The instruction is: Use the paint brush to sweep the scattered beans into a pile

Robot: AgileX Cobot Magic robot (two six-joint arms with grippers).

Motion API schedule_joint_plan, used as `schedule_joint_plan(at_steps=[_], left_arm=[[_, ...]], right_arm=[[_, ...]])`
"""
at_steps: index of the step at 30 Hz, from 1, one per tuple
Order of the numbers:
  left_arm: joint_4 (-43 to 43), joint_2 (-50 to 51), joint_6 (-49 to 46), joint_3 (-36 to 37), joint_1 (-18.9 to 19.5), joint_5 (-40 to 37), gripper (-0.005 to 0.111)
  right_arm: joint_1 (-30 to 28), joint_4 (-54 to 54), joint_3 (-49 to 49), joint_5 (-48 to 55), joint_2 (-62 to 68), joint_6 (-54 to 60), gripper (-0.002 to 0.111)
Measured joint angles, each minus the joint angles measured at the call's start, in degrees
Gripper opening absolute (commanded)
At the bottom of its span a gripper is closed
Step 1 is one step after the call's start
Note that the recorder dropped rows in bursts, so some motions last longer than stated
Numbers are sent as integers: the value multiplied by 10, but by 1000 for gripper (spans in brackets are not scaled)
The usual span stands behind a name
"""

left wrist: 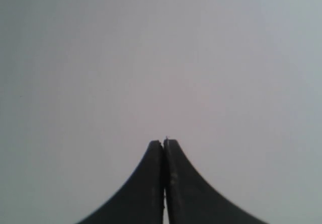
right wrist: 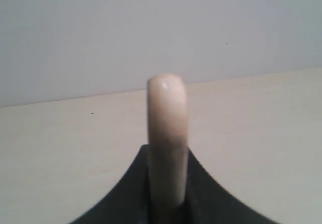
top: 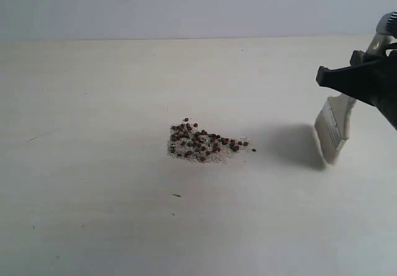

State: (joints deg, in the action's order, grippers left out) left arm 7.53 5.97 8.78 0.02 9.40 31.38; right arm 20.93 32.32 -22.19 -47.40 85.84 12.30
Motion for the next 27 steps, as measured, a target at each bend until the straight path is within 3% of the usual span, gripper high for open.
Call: schedule_joint_plan(at_steps=[10,27], left_arm=[[0,0,0,0,0,0,0],[0,0,0,0,0,0,0]], right_arm=[[74,57,-22,-6,10,-22,0],[212,202,-133,-50,164,-4,0]])
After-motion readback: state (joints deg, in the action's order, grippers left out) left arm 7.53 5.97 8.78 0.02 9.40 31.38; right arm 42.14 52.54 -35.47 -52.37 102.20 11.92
